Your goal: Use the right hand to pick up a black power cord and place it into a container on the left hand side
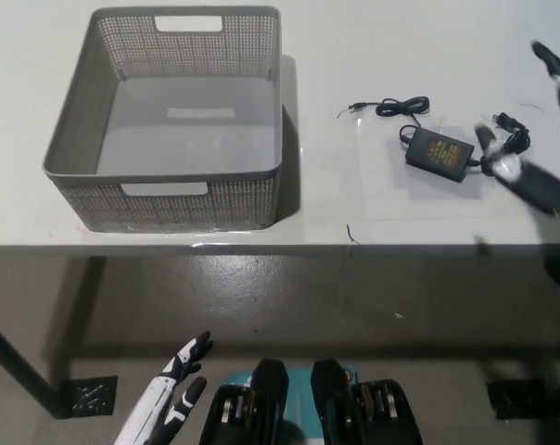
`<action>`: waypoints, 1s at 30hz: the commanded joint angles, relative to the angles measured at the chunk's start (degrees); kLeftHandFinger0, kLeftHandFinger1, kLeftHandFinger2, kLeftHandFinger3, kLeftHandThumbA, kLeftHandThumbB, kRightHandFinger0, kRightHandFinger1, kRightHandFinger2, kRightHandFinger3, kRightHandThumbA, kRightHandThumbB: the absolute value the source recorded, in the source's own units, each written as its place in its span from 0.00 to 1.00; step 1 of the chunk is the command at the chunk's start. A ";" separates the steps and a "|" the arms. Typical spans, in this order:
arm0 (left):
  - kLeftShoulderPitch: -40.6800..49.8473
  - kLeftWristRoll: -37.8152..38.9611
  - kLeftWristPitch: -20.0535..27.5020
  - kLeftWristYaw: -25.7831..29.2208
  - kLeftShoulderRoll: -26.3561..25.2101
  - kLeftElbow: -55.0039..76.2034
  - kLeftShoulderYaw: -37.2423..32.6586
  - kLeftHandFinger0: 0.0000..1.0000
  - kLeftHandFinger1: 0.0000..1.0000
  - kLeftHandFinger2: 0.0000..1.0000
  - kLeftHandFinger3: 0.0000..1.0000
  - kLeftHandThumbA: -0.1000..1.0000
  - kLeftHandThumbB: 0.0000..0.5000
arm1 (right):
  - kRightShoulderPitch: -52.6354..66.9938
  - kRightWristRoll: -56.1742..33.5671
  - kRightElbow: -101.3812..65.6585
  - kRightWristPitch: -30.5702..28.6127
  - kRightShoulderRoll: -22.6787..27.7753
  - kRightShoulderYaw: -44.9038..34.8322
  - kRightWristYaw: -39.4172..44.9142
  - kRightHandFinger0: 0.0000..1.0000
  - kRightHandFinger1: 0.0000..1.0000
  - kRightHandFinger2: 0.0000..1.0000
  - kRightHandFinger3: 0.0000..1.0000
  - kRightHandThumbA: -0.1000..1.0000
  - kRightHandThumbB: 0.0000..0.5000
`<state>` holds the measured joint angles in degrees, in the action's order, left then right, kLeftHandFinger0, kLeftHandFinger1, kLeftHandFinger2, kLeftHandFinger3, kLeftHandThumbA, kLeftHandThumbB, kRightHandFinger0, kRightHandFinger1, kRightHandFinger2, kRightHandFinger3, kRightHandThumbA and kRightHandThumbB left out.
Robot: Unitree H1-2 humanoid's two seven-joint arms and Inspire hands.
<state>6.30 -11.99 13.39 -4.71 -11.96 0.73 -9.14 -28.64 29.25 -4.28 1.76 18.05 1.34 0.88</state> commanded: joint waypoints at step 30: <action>-0.45 -0.49 1.62 -1.58 -0.59 2.40 -0.17 1.00 1.00 1.00 1.00 1.00 0.91 | -27.68 9.10 40.44 11.39 6.94 18.45 14.41 1.00 1.00 1.00 1.00 1.00 1.00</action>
<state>6.39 -12.24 13.77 -5.68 -11.95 0.86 -9.16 -52.57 39.48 36.68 10.27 23.04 19.45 8.84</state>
